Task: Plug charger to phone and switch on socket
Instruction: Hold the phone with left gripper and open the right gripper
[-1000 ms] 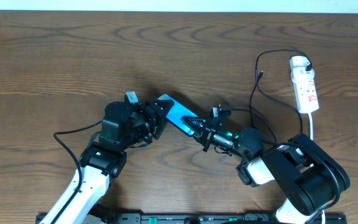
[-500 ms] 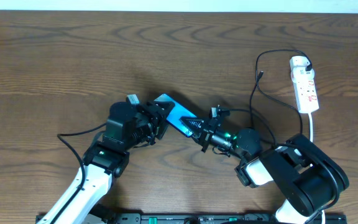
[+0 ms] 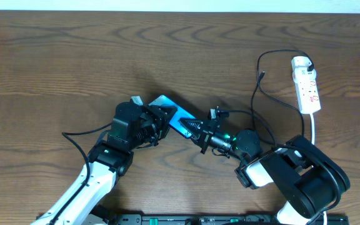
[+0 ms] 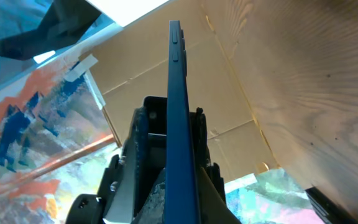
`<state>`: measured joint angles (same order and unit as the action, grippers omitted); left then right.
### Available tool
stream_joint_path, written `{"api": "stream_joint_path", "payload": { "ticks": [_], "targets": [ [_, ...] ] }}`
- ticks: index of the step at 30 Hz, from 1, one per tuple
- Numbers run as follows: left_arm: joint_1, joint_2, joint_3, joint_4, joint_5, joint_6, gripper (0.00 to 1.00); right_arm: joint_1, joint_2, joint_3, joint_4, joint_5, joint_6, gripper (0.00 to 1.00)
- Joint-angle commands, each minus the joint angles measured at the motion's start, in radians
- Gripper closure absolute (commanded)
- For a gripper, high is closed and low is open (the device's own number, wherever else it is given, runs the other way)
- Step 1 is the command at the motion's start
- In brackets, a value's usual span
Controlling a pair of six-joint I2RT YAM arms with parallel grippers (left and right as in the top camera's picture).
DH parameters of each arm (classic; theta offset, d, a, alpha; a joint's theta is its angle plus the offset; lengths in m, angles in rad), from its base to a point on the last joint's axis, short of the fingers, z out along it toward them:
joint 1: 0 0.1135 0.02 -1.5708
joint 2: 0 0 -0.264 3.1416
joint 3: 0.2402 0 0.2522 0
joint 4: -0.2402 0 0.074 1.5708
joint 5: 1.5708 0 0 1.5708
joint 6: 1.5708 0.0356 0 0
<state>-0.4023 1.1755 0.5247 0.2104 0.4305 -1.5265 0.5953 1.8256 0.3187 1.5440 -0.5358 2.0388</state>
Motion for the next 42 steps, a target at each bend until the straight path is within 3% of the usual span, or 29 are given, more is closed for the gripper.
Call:
{"api": "stream_joint_path", "payload": {
  "ticks": [1,10,24,30,37,42],
  "targets": [
    [-0.003,-0.001,0.007,0.024,-0.023,-0.006,0.75,0.014,-0.008,0.007,0.016,-0.047,0.013,0.99],
    [-0.003,-0.001,0.007,0.025,-0.025,-0.007,0.92,0.015,-0.008,0.007,0.016,-0.046,0.013,0.99],
    [-0.003,-0.001,0.007,0.046,-0.070,-0.084,0.92,0.015,-0.008,0.007,0.016,-0.046,0.013,0.96],
    [-0.003,-0.001,0.007,0.047,-0.072,-0.084,0.92,0.015,-0.008,0.007,0.015,-0.046,0.013,0.76],
    [-0.003,-0.001,0.007,0.036,-0.077,-0.082,0.92,0.015,-0.008,0.007,0.007,-0.046,0.013,0.60],
    [-0.002,-0.001,0.007,-0.031,-0.131,-0.009,0.93,0.015,-0.008,0.007,0.002,-0.046,-0.002,0.48]
  ]
}}
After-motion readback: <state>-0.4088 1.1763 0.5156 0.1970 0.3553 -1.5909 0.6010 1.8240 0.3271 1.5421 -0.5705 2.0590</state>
